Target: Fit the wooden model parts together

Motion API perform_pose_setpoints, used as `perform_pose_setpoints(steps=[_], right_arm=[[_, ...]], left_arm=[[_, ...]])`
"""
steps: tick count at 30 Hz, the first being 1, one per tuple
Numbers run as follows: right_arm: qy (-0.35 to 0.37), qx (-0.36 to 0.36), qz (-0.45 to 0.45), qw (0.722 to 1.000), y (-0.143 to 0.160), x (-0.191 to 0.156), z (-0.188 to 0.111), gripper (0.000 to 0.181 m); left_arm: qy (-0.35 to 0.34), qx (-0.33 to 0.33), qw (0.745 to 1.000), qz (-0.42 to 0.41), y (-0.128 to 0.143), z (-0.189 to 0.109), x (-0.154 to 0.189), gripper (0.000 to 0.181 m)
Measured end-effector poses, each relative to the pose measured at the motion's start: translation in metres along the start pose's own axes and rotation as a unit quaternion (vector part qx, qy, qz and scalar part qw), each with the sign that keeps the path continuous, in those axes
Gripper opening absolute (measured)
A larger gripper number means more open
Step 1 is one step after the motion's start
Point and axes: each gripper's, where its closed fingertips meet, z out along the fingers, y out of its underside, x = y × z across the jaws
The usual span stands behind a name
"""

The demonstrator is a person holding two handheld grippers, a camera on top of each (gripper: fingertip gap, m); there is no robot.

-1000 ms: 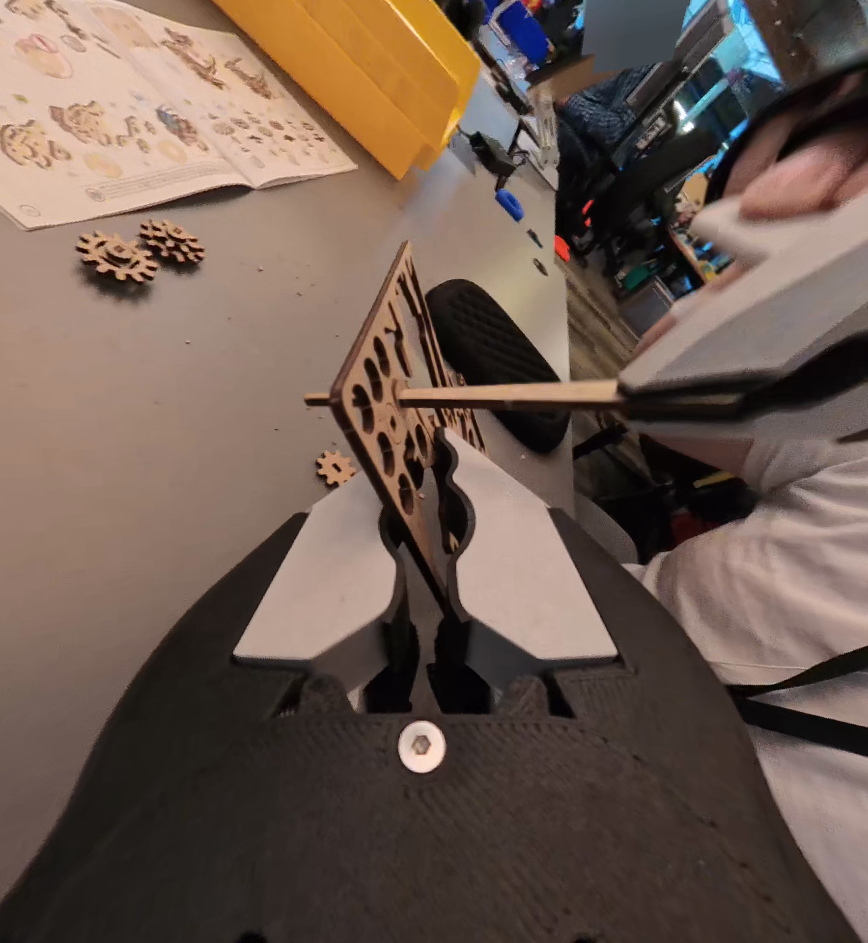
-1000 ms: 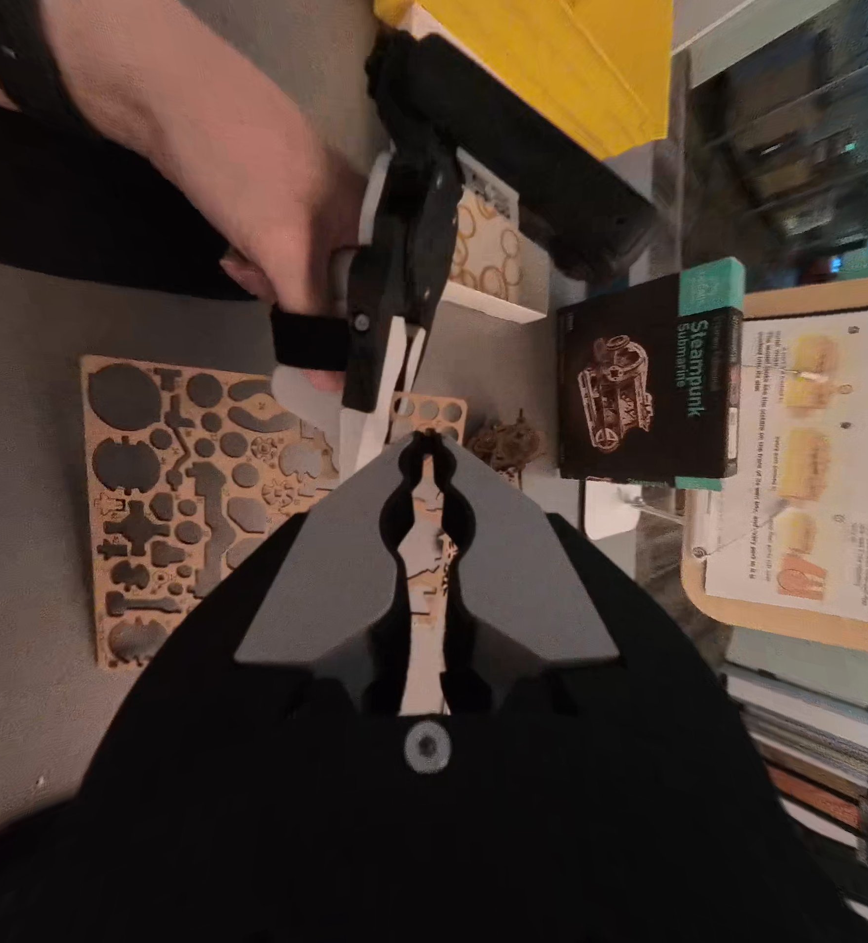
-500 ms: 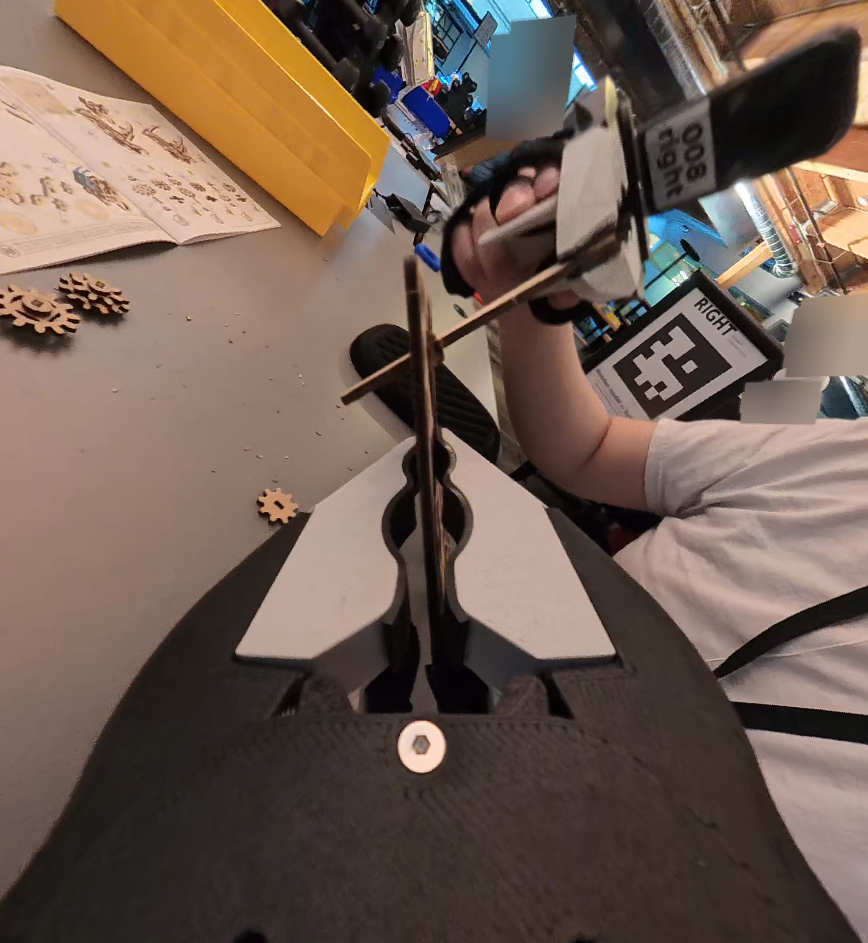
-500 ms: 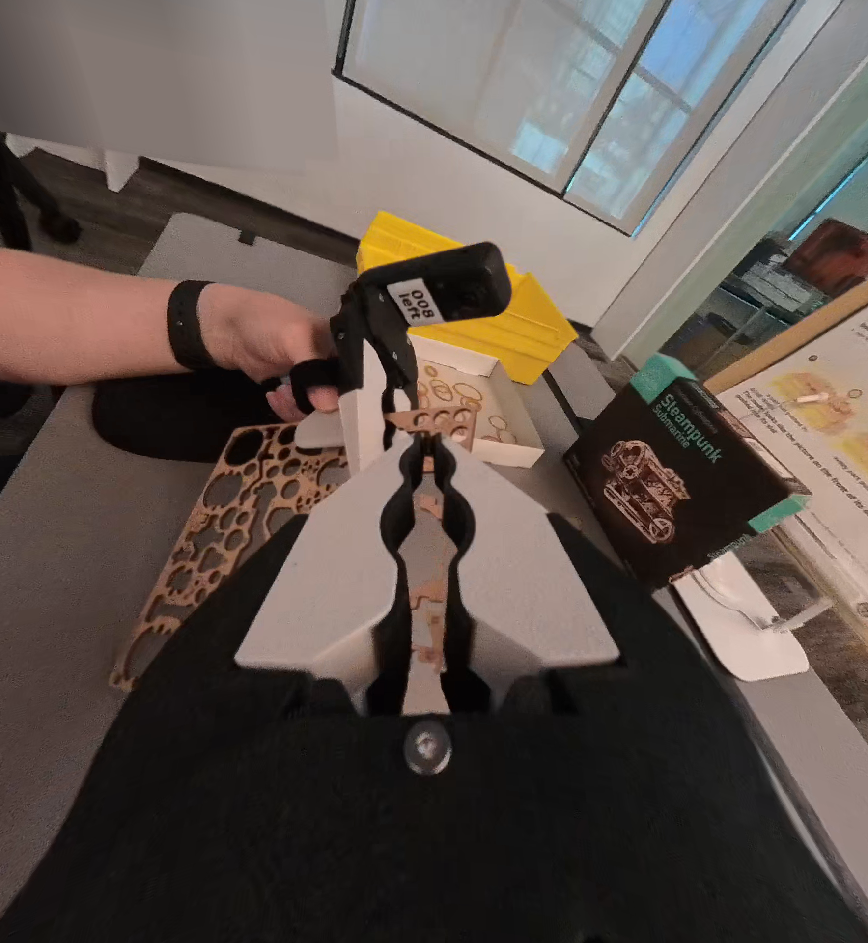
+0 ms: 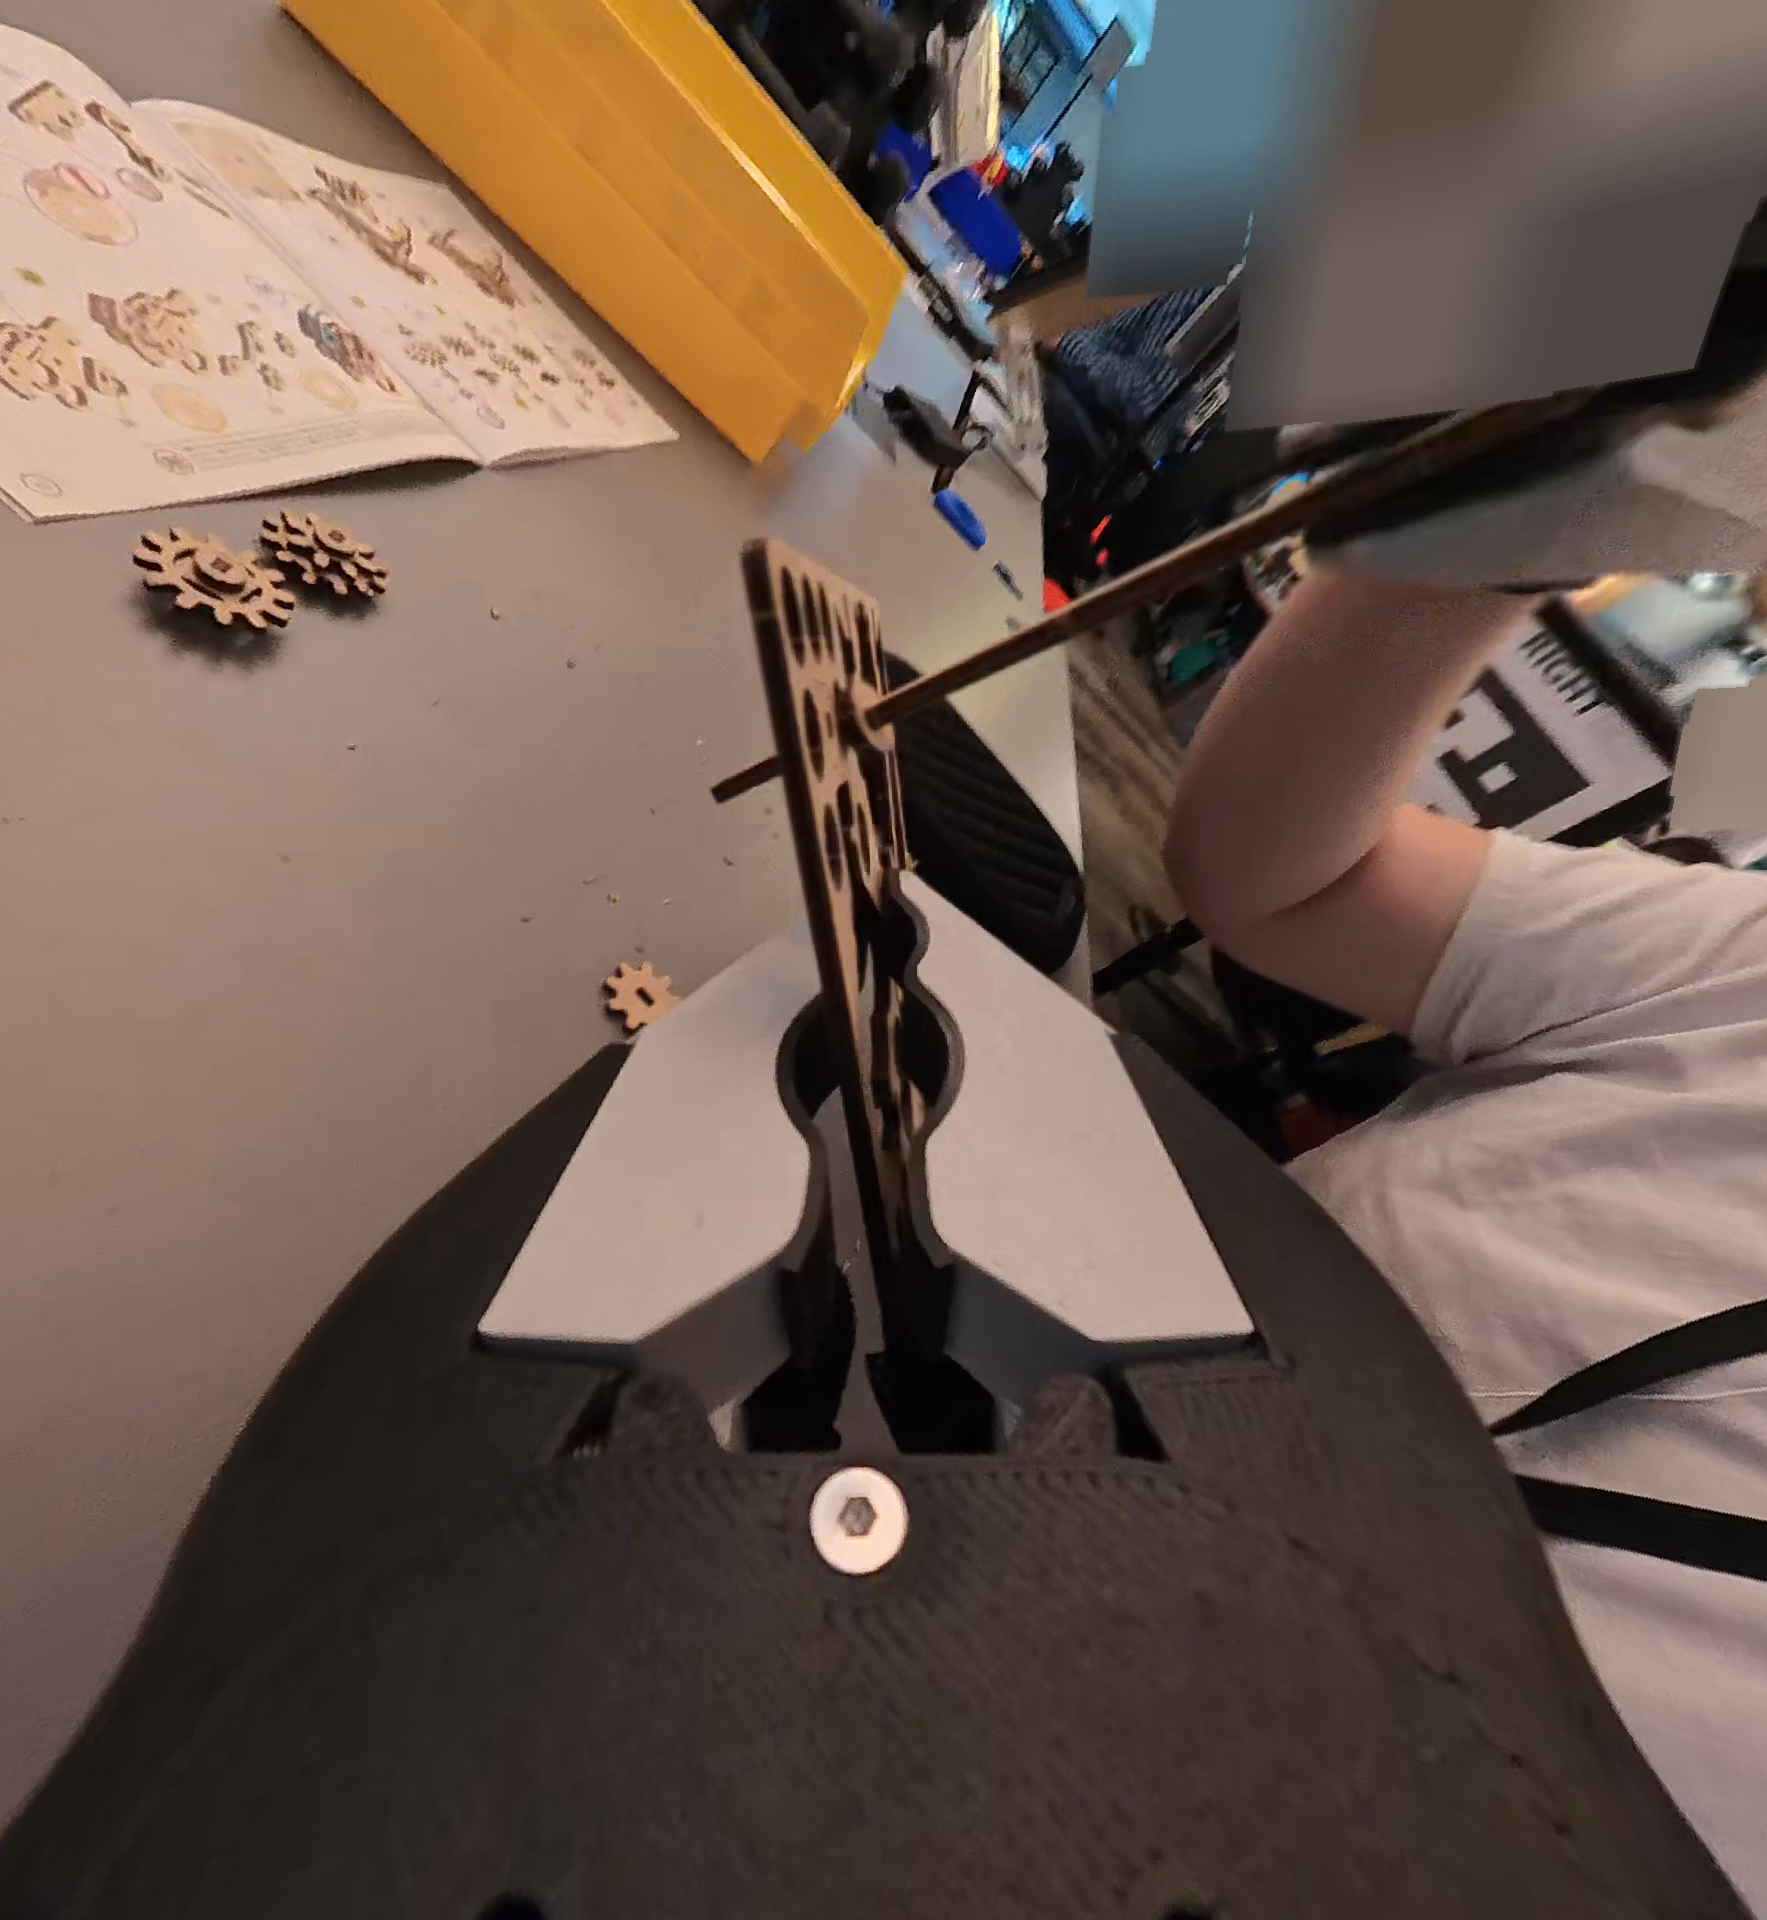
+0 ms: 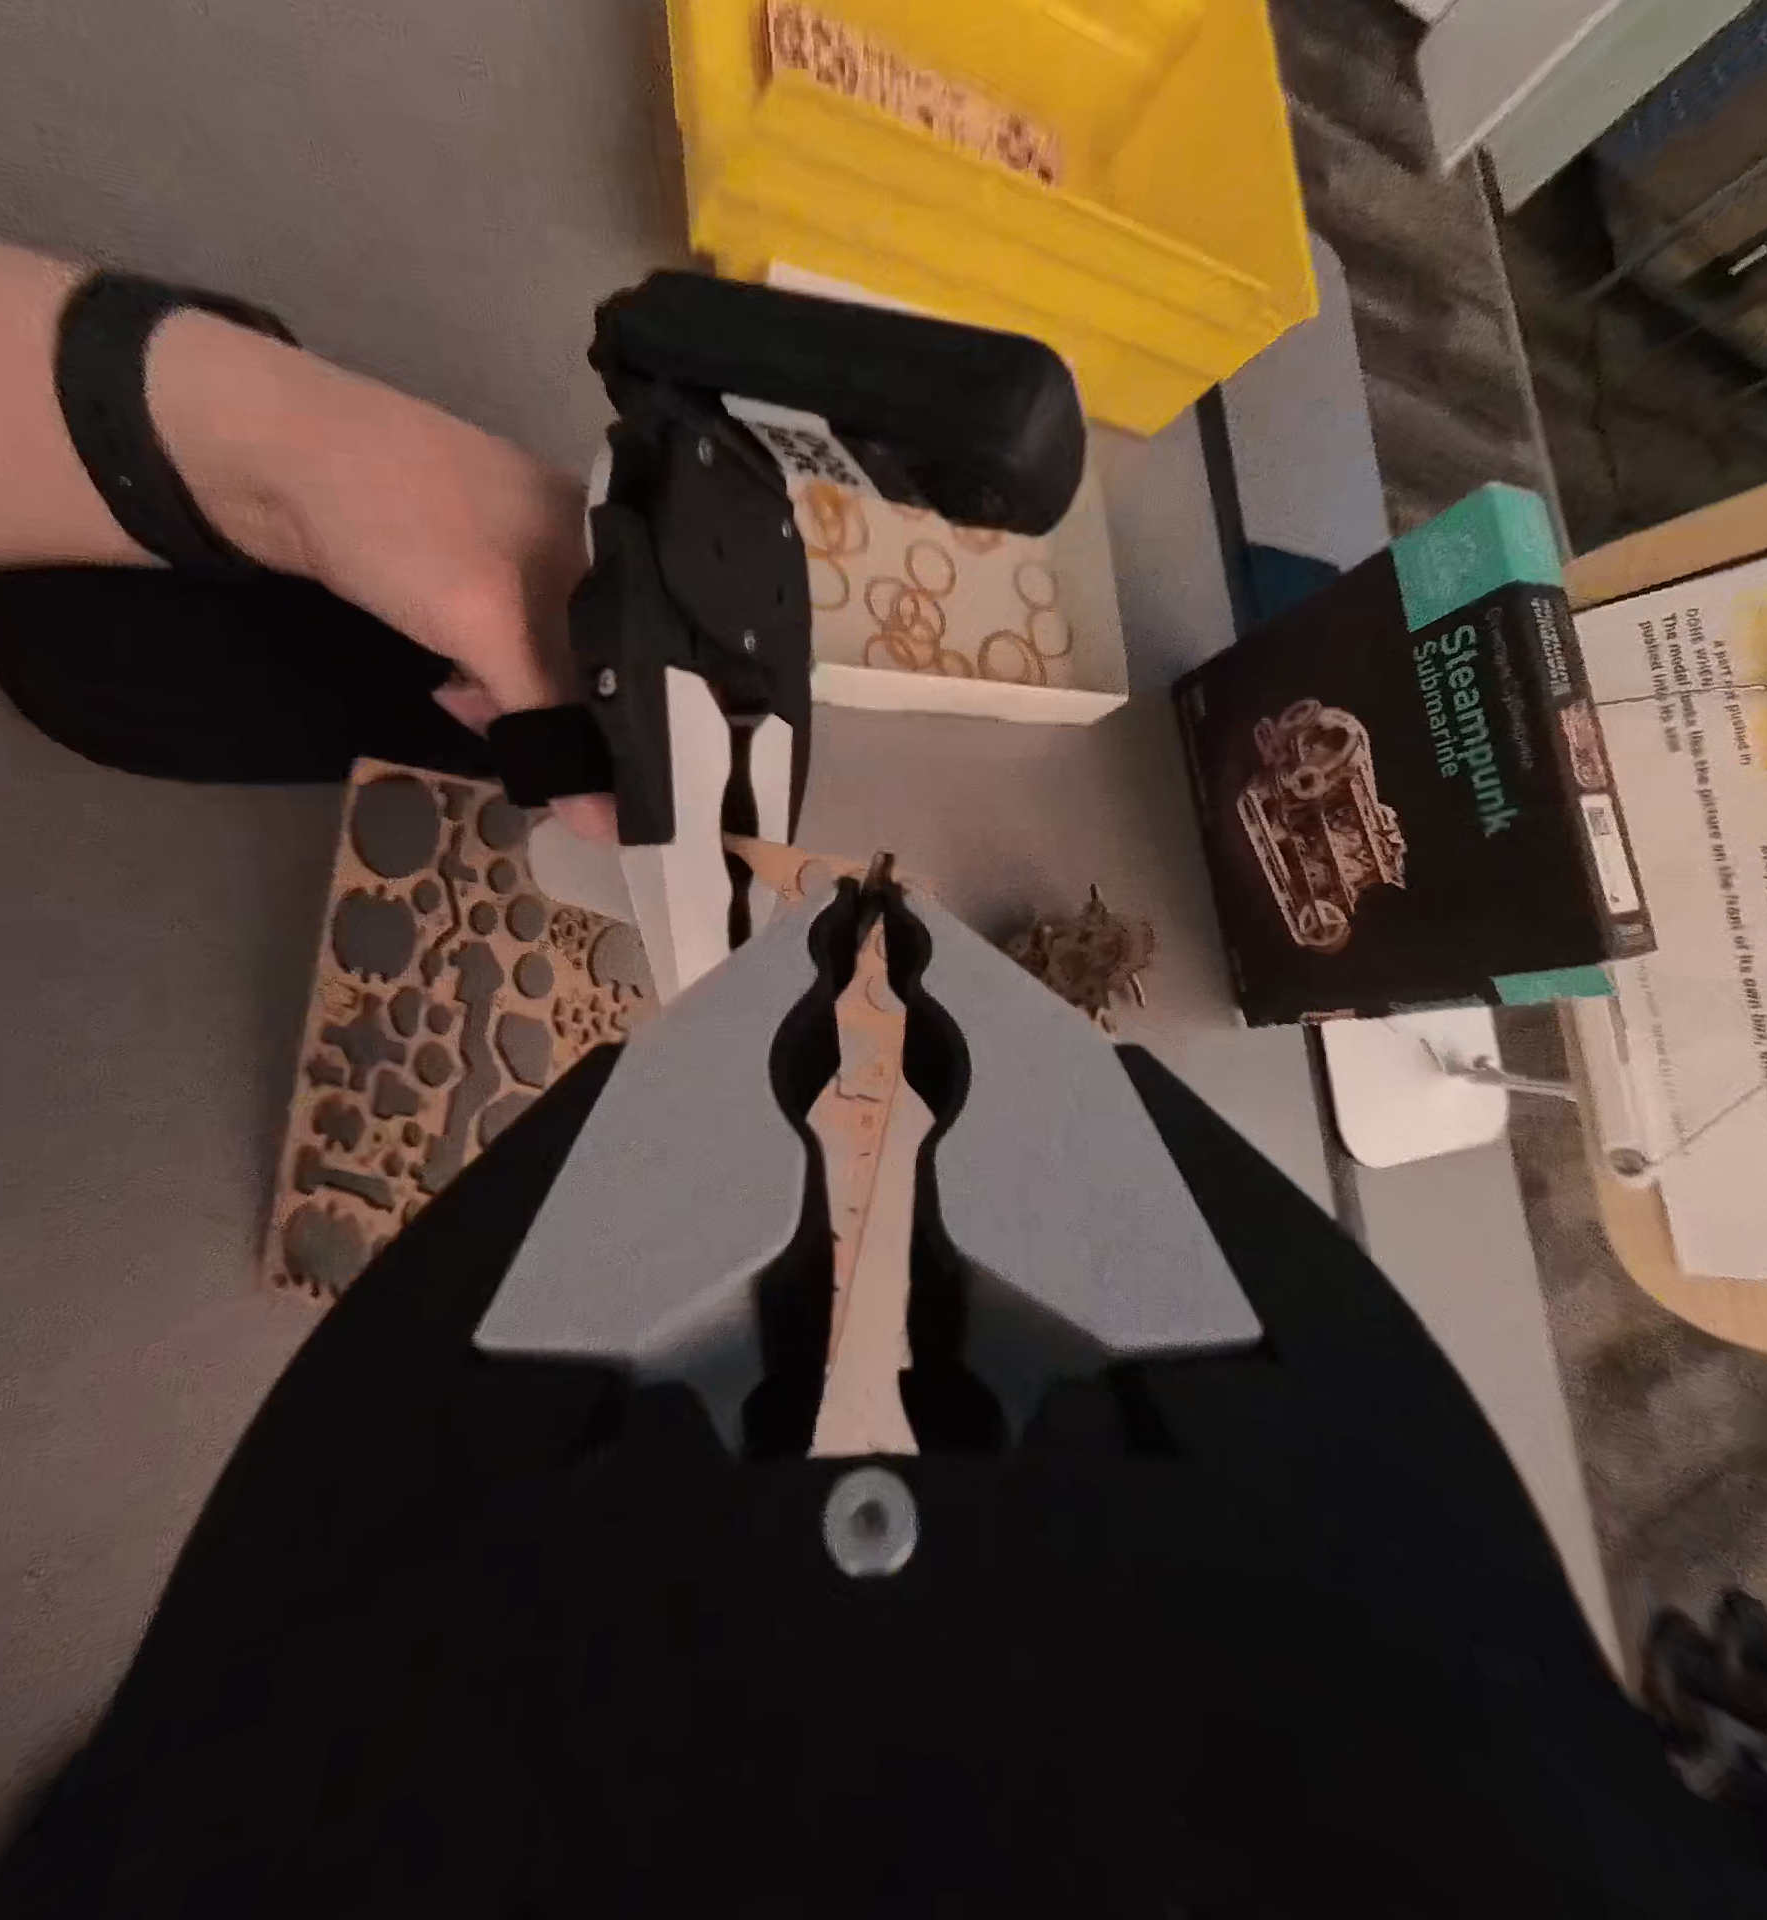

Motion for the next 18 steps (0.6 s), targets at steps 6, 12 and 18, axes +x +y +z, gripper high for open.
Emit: perform_pose_setpoints(steps=[6,12,18], right_arm=[[0.031,0.227,0.096,0.969,0.025,0.009,-0.037,0.004],[0.111,0.301,0.107,0.941,0.037,-0.005,-0.054,0.002],[0.168,0.306,0.099,0.932,0.027,-0.011,-0.082,0.002]], left_arm=[[0.037,0.043,0.998,-0.002,-0.015,-0.011,0.012,0.0],[-0.005,0.029,1.0,0.01,-0.011,-0.009,0.002,0.0],[-0.012,0.03,0.999,0.0,-0.01,-0.009,-0.003,0.0]])
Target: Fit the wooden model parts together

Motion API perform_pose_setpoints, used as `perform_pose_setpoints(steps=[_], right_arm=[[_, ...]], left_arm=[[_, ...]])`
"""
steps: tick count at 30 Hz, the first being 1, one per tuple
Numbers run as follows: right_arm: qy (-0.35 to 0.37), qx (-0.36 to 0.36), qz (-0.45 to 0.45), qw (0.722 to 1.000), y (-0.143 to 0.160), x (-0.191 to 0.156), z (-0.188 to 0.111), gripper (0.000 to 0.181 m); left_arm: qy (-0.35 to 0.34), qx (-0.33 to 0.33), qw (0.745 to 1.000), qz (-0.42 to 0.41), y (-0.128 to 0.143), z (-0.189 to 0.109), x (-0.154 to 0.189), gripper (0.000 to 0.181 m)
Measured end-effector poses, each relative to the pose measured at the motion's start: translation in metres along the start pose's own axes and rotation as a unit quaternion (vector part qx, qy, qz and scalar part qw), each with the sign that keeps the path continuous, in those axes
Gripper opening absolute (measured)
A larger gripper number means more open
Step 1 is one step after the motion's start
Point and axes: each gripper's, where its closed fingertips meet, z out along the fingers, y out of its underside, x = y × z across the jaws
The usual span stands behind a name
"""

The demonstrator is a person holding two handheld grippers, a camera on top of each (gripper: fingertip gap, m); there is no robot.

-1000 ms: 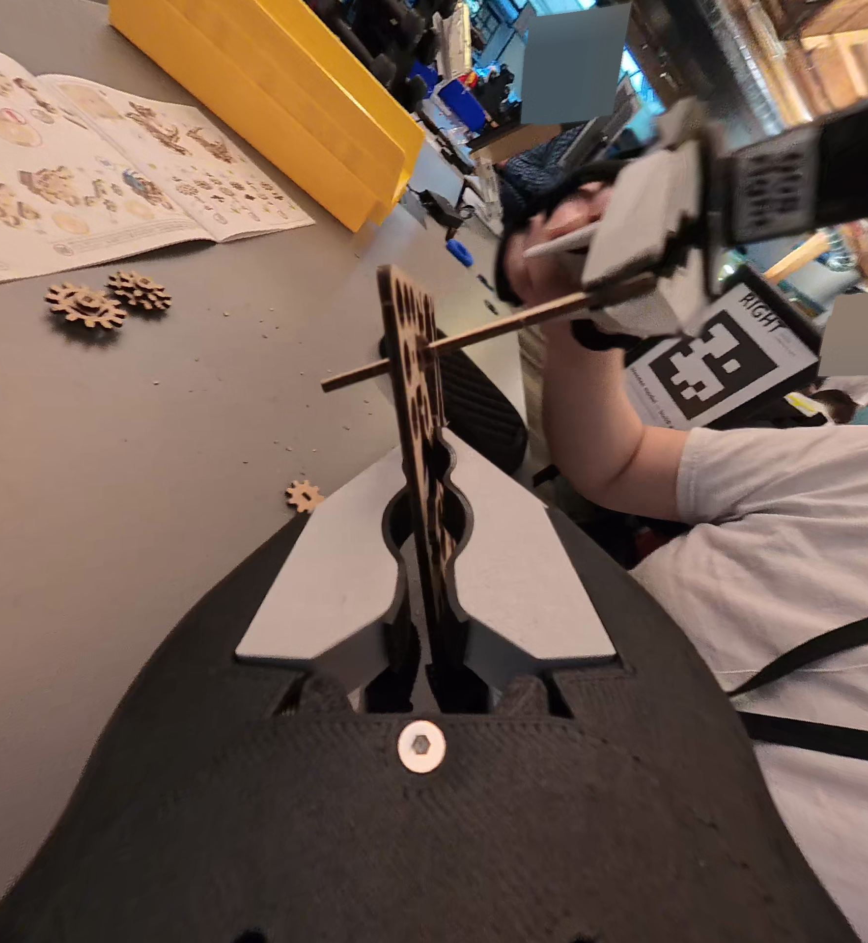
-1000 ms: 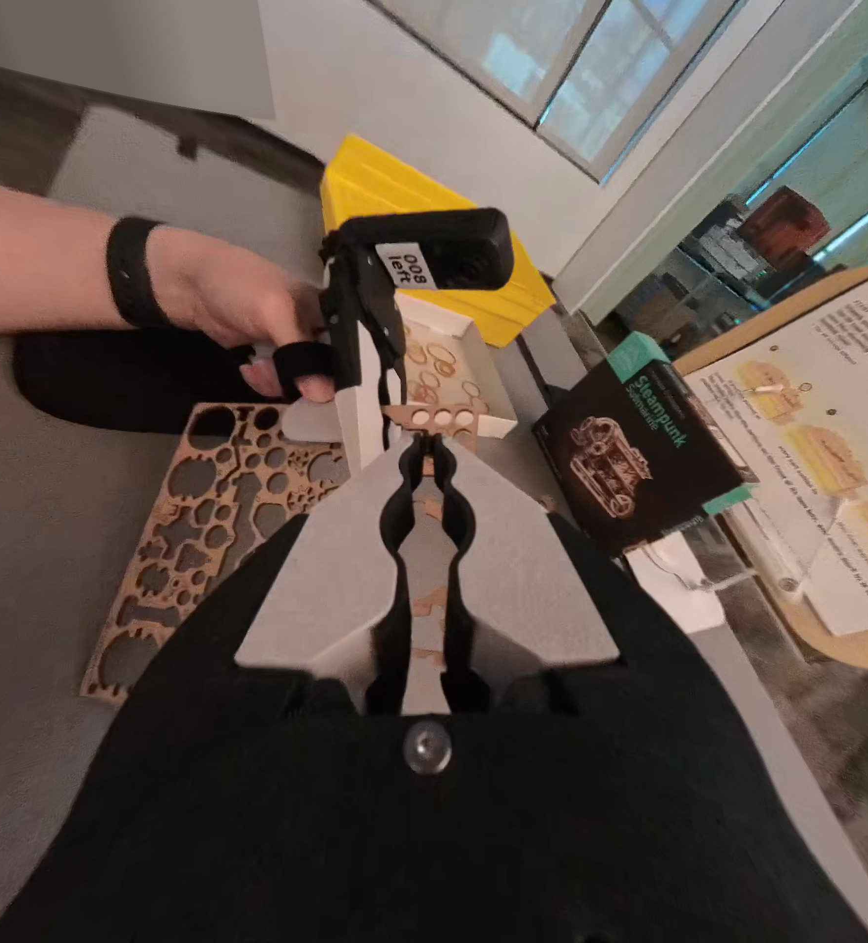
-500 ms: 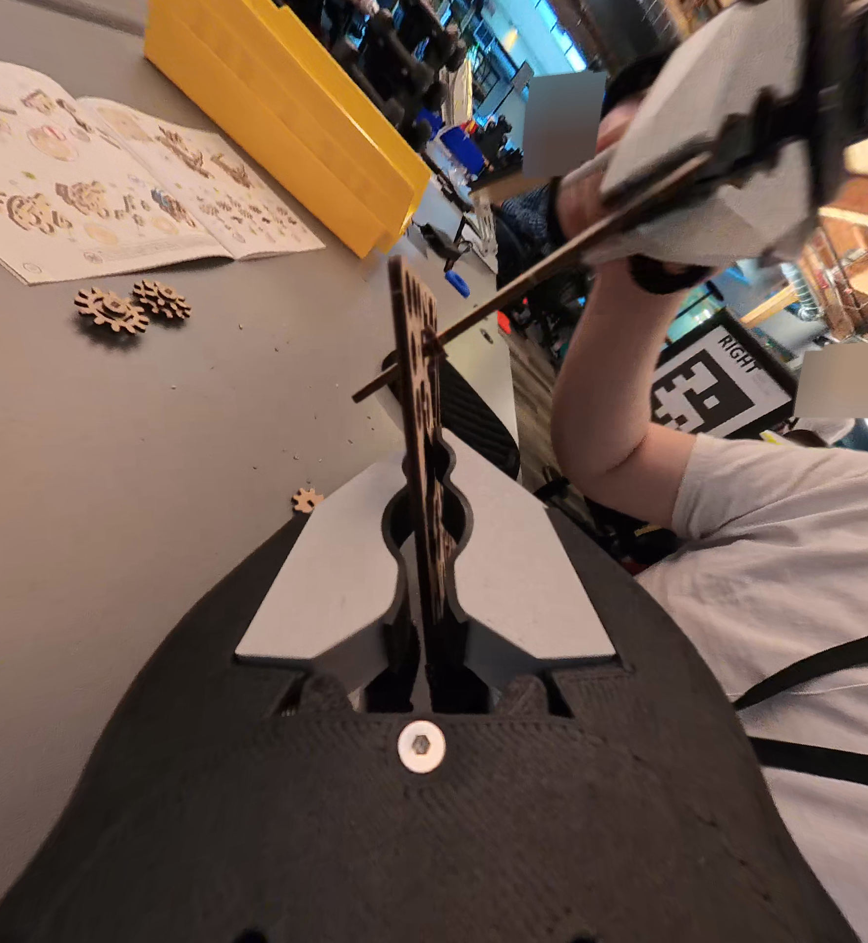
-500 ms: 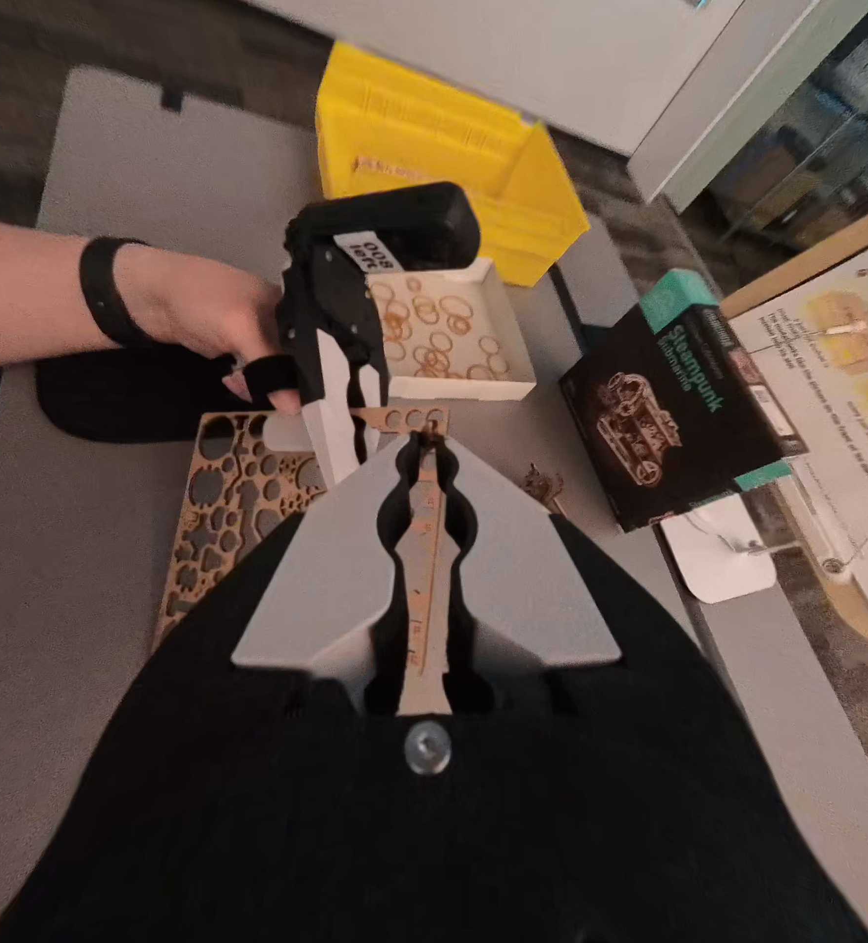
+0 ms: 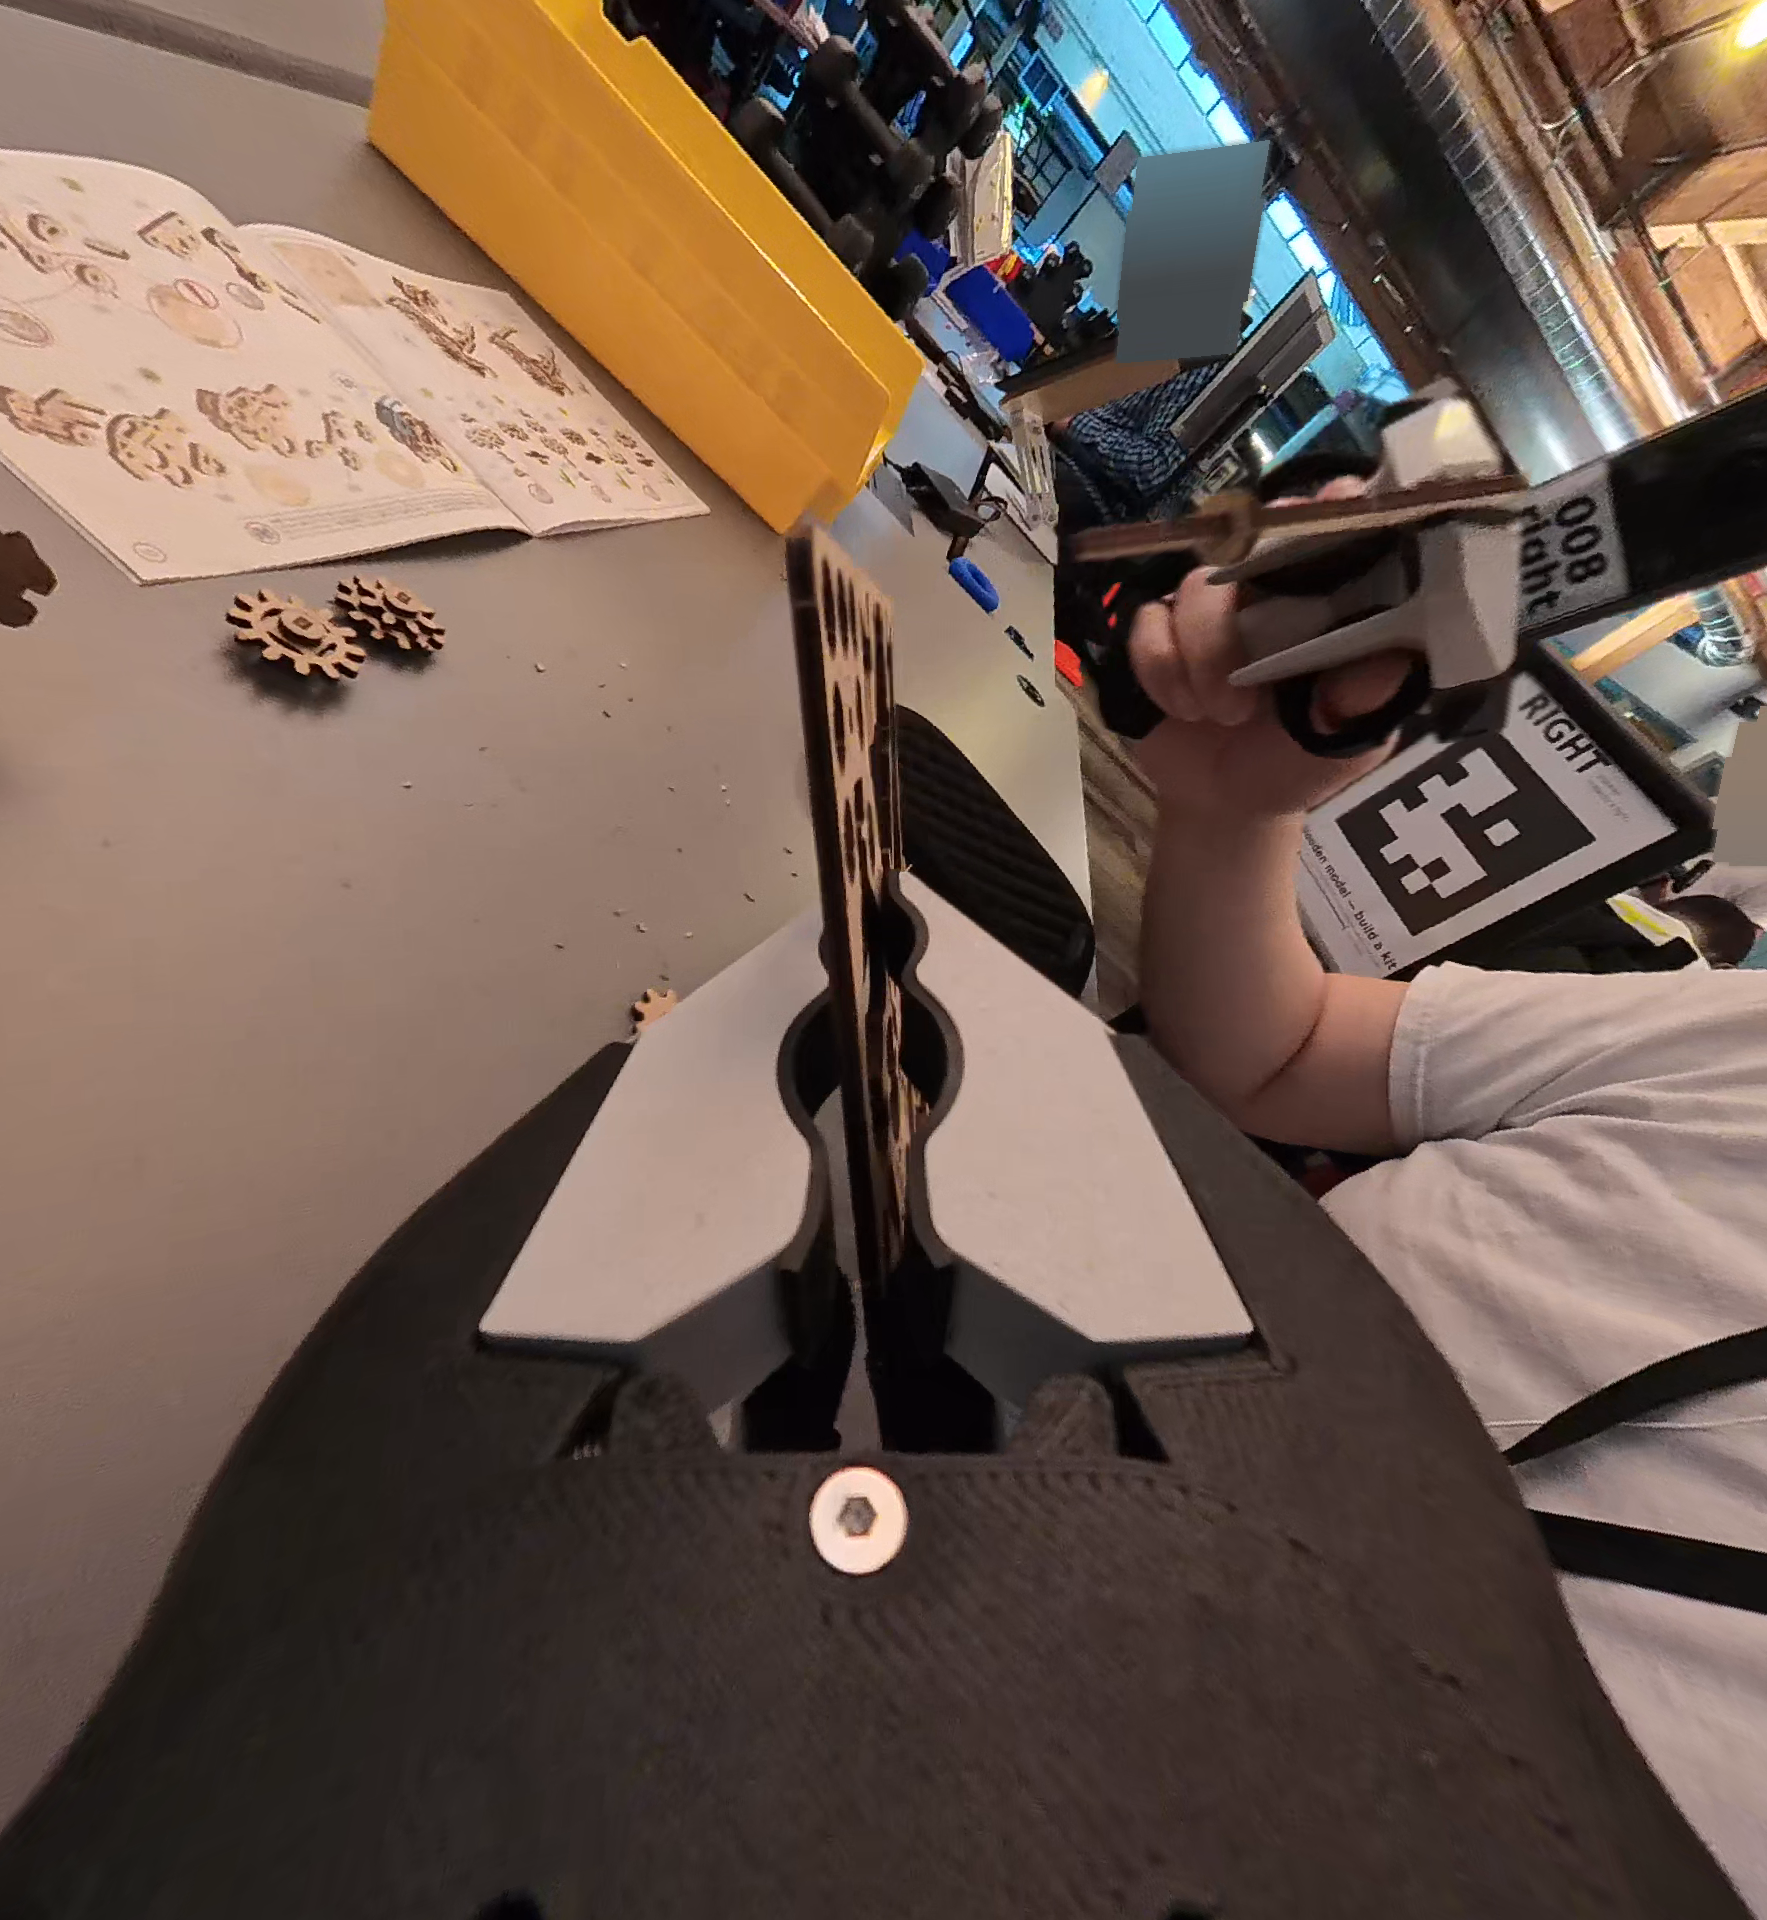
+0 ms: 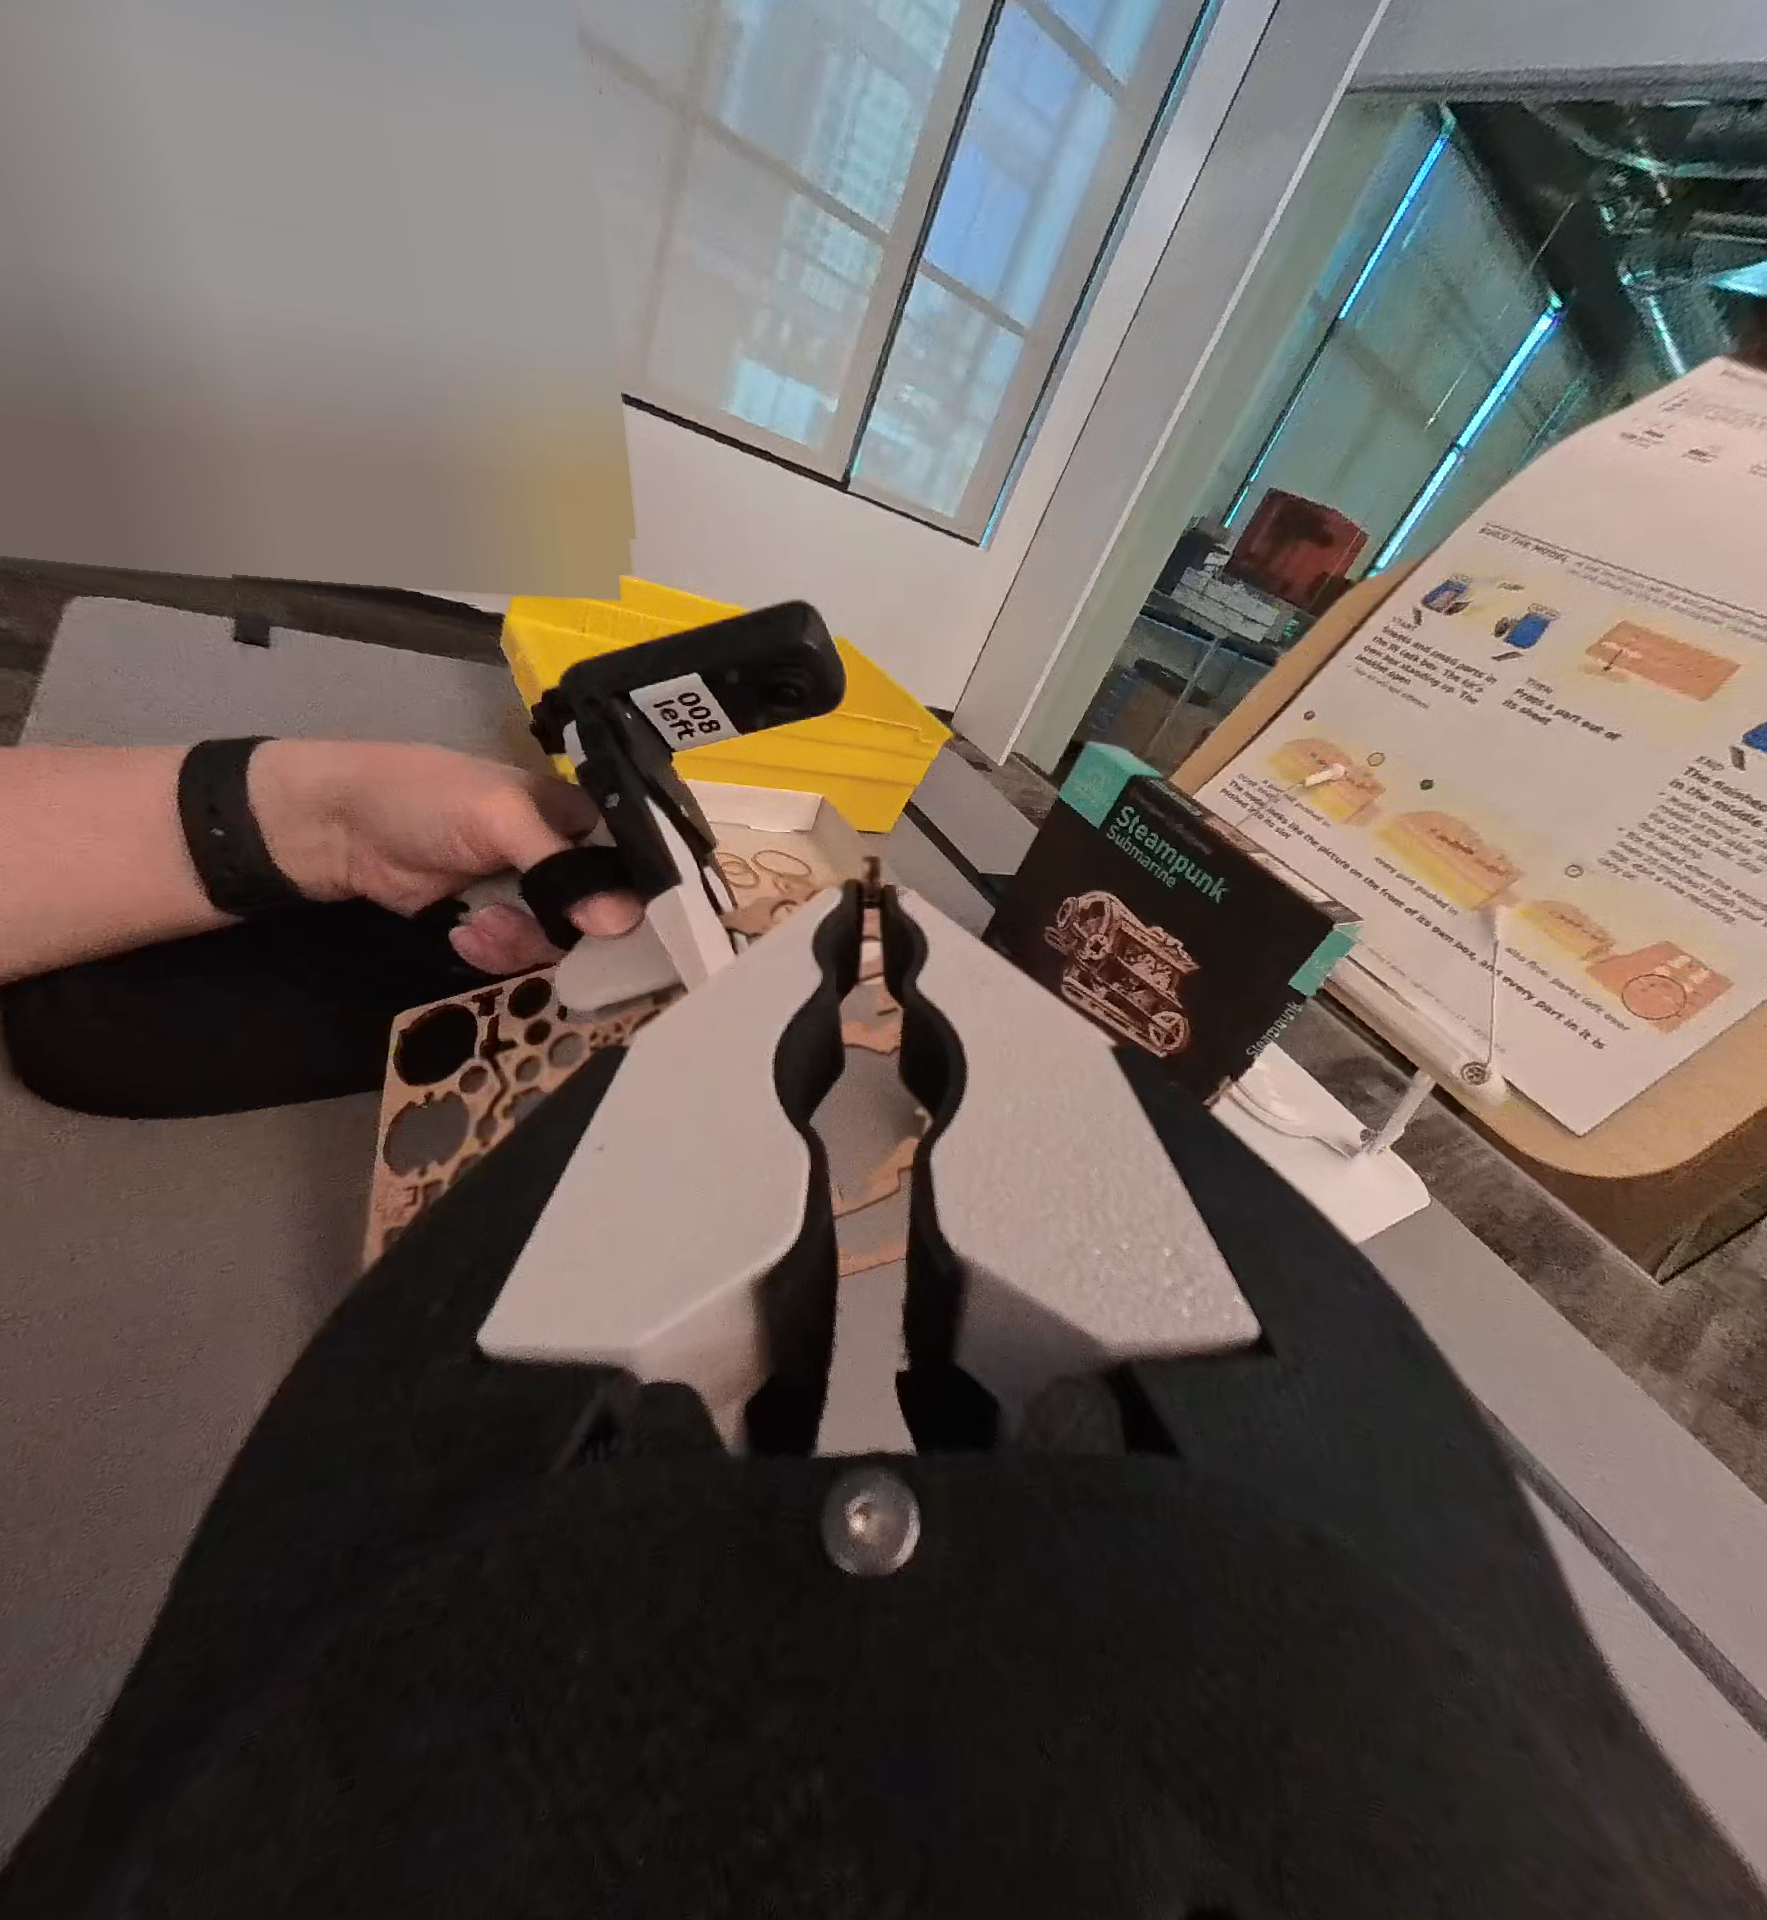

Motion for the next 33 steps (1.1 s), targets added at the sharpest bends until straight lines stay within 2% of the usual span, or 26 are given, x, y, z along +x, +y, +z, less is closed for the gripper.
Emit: perform_pose_setpoints(steps=[2,6,11,14,33], right_arm=[[0.015,-0.006,-0.008,1.0,-0.005,0.003,-0.002,0.002],[-0.034,-0.048,0.022,0.998,-0.003,-0.013,0.012,0.002],[-0.023,-0.114,-0.05,0.992,0.011,-0.015,0.033,0.002],[-0.036,-0.128,-0.062,0.989,0.016,-0.02,0.039,0.002],[-0.033,-0.172,-0.088,0.981,0.024,-0.018,0.028,0.002]], left_arm=[[-0.004,-0.003,1.0,0.006,0.001,0.001,0.0,0.0],[-0.009,-0.005,1.0,0.017,0.001,0.003,0.002,0.001],[-0.011,-0.006,1.0,0.018,0.001,0.003,0.002,0.001],[-0.025,-0.009,0.999,0.02,0.002,0.002,-0.003,0.001],[-0.017,0.0,1.0,0.019,-0.002,0.0,0.0,0.001]])
